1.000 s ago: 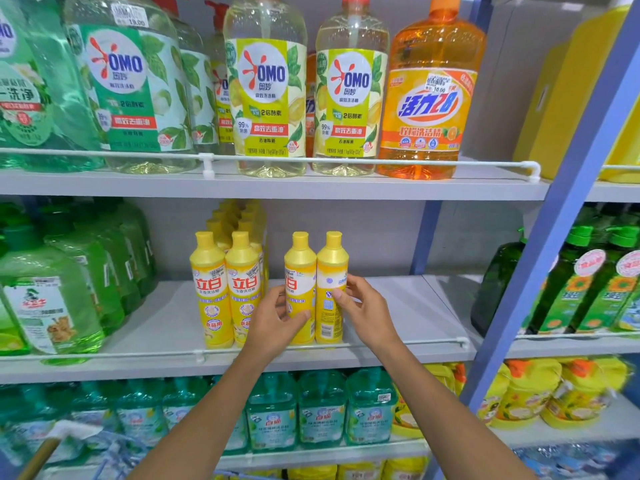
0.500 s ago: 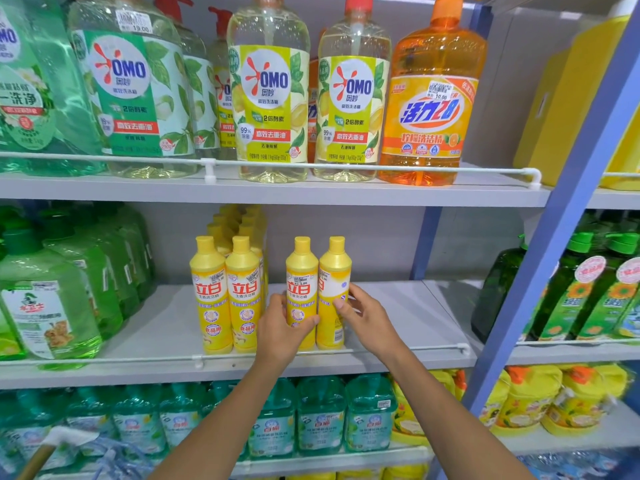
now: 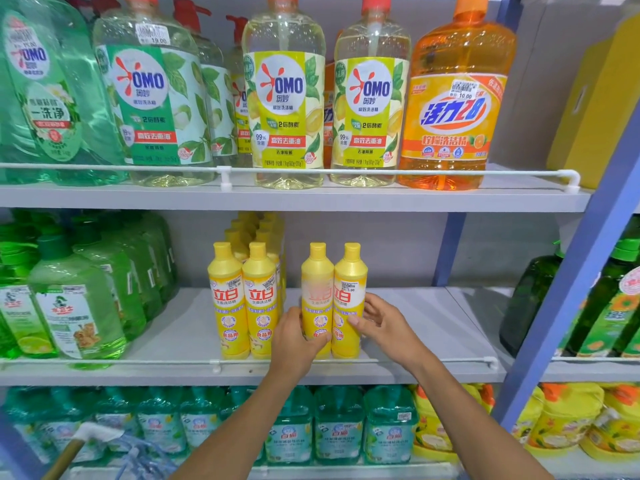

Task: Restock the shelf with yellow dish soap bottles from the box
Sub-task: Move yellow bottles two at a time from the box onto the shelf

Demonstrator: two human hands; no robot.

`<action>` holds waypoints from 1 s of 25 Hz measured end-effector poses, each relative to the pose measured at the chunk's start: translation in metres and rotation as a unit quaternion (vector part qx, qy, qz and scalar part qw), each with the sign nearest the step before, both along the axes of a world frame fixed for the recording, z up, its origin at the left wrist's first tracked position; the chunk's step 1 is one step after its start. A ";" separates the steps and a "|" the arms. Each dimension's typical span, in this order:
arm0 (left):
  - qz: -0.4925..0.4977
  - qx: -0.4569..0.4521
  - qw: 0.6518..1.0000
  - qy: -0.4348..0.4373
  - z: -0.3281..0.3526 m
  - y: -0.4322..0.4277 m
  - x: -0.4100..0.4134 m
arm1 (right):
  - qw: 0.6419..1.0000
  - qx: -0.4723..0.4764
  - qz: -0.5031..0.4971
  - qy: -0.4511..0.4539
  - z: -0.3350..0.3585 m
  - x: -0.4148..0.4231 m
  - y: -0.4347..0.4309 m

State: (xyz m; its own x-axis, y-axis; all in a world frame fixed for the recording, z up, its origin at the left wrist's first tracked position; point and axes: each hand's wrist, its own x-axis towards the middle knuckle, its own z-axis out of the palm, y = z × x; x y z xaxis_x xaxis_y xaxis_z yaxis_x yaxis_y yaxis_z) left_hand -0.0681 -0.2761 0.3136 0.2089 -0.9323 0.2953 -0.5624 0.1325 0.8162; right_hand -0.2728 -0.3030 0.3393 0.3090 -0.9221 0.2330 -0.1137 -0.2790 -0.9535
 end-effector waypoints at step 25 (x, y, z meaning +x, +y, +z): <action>0.015 0.049 0.999 -0.002 -0.003 -0.045 -0.015 | 0.954 -0.006 -0.207 0.219 -0.023 0.022 -0.032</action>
